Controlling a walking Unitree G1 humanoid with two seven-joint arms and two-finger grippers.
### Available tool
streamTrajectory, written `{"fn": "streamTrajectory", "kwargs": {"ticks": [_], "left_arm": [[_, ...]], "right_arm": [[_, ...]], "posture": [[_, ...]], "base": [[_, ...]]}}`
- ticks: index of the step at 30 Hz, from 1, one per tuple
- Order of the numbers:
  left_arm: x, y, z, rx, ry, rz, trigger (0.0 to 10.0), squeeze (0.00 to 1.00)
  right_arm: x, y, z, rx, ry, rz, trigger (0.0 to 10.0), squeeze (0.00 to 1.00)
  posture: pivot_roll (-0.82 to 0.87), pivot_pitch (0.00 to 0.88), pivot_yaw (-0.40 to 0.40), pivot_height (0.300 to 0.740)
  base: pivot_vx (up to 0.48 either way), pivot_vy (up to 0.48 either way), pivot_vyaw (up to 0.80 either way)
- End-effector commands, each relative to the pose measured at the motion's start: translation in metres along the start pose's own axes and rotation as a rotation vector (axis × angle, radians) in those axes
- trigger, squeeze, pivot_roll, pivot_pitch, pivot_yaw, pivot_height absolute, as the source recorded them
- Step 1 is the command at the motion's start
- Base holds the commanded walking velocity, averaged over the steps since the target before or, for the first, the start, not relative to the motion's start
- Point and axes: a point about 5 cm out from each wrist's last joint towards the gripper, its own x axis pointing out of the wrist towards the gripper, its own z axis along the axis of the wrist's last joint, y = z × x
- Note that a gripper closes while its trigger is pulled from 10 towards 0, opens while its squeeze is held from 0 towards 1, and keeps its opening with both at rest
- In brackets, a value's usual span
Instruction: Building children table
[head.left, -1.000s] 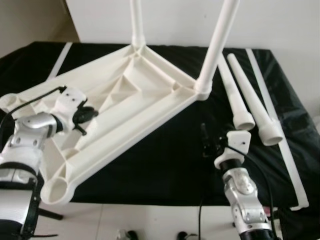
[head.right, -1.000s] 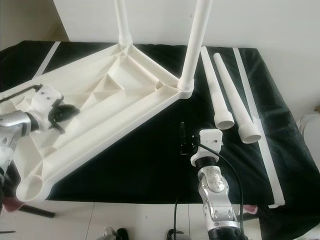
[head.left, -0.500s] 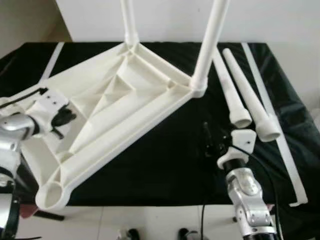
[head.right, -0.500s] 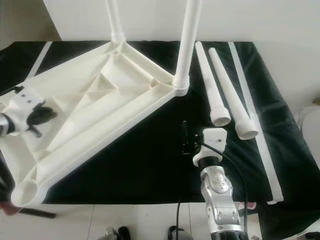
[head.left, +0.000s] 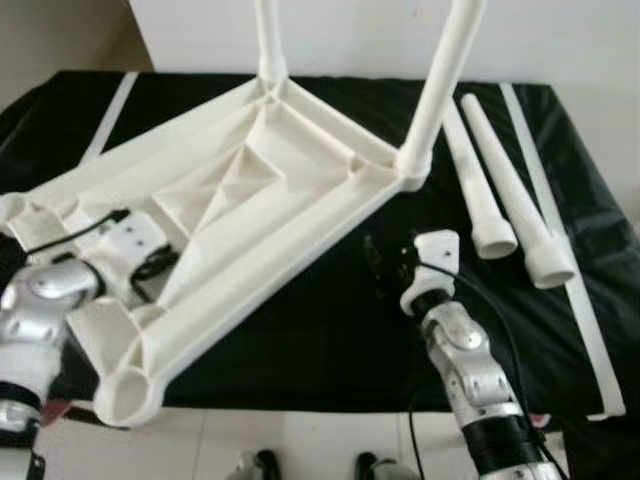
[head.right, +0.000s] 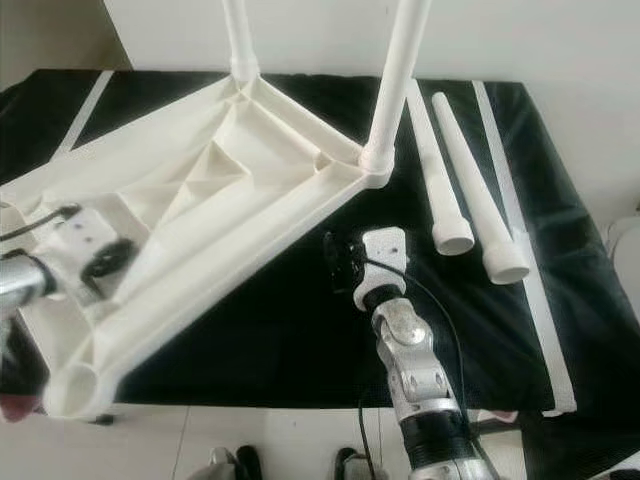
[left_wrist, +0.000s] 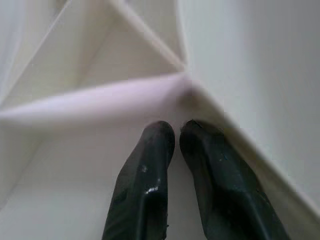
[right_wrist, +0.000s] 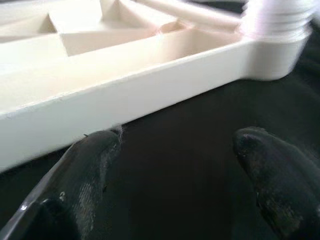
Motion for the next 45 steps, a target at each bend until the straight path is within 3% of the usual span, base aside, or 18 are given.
{"fn": "streamTrajectory", "kwargs": {"ticks": [1, 5, 8, 15, 16, 21, 23, 27, 28, 29, 31, 35, 38, 40, 41, 42, 45], "left_arm": [[0.005, -0.017, 0.005, -0.006, -0.029, -0.176, 10.0, 0.0], [0.012, -0.029, 0.02, -0.015, -0.089, -0.24, 10.0, 0.0], [0.019, -0.041, 0.038, -0.012, -0.138, -0.31, 10.0, 0.0], [0.022, -0.053, 0.049, -0.002, -0.158, -0.39, 10.0, 0.0], [0.023, -0.059, 0.057, -0.012, -0.174, -0.421, 10.0, 0.0], [0.03, -0.061, 0.062, -0.013, -0.185, -0.402, 10.0, 0.0], [0.039, -0.045, 0.064, -0.029, -0.199, -0.231, 10.0, 0.0], [0.039, -0.028, 0.06, -0.043, -0.185, -0.109, 10.0, 0.0], [0.021, 0.003, 0.056, -0.064, -0.199, 0.051, 10.0, 0.0], [0.014, 0.013, 0.055, -0.083, -0.207, 0.1, 10.0, 0.0], [0.008, 0.019, 0.055, -0.107, -0.212, 0.127, 10.0, 0.0], [-0.019, 0.038, 0.045, -0.102, -0.214, 0.16, 10.0, 0.0], [-0.022, 0.038, 0.041, -0.111, -0.204, 0.149, 10.0, 0.0], [-0.022, 0.034, 0.042, -0.107, -0.214, 0.109, 10.0, 0.05], [-0.021, 0.028, 0.043, -0.101, -0.22, 0.057, 10.0, 0.68], [-0.021, 0.022, 0.043, -0.106, -0.228, 0.0, 10.0, 1.0], [-0.022, 0.015, 0.04, -0.113, -0.228, -0.076, 10.0, 1.0]], "right_arm": [[-0.001, 0.001, -0.01, 0.017, 0.05, 0.008, 10.0, 0.0], [0.009, 0.007, -0.018, 0.028, 0.094, 0.033, 10.0, 0.0], [0.03, 0.026, -0.023, 0.021, 0.125, 0.12, 10.0, 0.0], [0.052, 0.045, -0.011, -0.005, 0.102, 0.223, 10.0, 0.0], [0.064, 0.051, 0.0, -0.015, 0.085, 0.257, 10.0, 0.0], [0.075, 0.046, 0.008, -0.026, 0.076, 0.209, 10.0, 0.0], [0.078, 0.029, 0.012, -0.08, 0.046, 0.079, 10.0, 0.0], [0.075, 0.019, 0.014, -0.054, 0.015, 0.025, 10.0, 0.0], [0.063, -0.001, 0.015, -0.027, -0.055, -0.052, 10.0, 0.0], [0.058, -0.008, 0.014, -0.013, -0.078, -0.073, 10.0, 0.0], [0.055, -0.013, 0.013, -0.001, -0.092, -0.082, 10.0, 0.0], [0.025, -0.033, 0.007, -0.045, -0.134, -0.134, 10.0, 0.0], [0.011, -0.038, 0.007, -0.026, -0.139, -0.159, 10.0, 0.0], [0.005, -0.039, 0.009, -0.01, -0.144, -0.166, 10.0, 0.0], [0.0, -0.039, 0.013, -0.01, -0.151, -0.169, 10.0, 0.0], [-0.004, -0.038, 0.018, -0.01, -0.165, -0.164, 10.0, 0.0], [-0.01, -0.036, 0.026, -0.013, -0.184, -0.156, 10.0, 0.0]], "posture": [[-0.05, 0.213, 0.004, 0.74], [-0.04, 0.207, 0.002, 0.74], [-0.04, 0.202, 0.005, 0.74], [-0.05, 0.199, 0.007, 0.74], [-0.05, 0.196, 0.006, 0.74], [-0.04, 0.194, 0.003, 0.74], [-0.04, 0.195, -0.005, 0.74], [-0.04, 0.198, -0.002, 0.74], [-0.03, 0.208, 0.0, 0.74], [-0.03, 0.208, 0.0, 0.74], [-0.03, 0.208, 0.0, 0.74], [-0.04, 0.215, 0.005, 0.74], [-0.03, 0.22, 0.0, 0.74], [-0.03, 0.219, -0.005, 0.74], [-0.04, 0.22, -0.007, 0.74], [-0.04, 0.221, -0.01, 0.74], [-0.04, 0.22, -0.011, 0.74]], "base": [[0.0, 0.0, 0.0], [0.0, 0.0, 0.0], [0.0, 0.0, 0.0], [0.0, 0.0, 0.0], [0.0, 0.0, 0.0], [0.0, 0.0, 0.0], [0.0, 0.0, 0.0], [0.0, 0.0, 0.0], [0.0, 0.0, 0.0], [0.0, 0.0, 0.0], [0.0, 0.0, 0.0], [0.0, 0.0, 0.0], [0.0, 0.0, 0.0], [0.0, 0.0, 0.0], [0.0, 0.0, 0.0], [0.0, 0.0, 0.0], [0.0, 0.0, 0.0]]}}
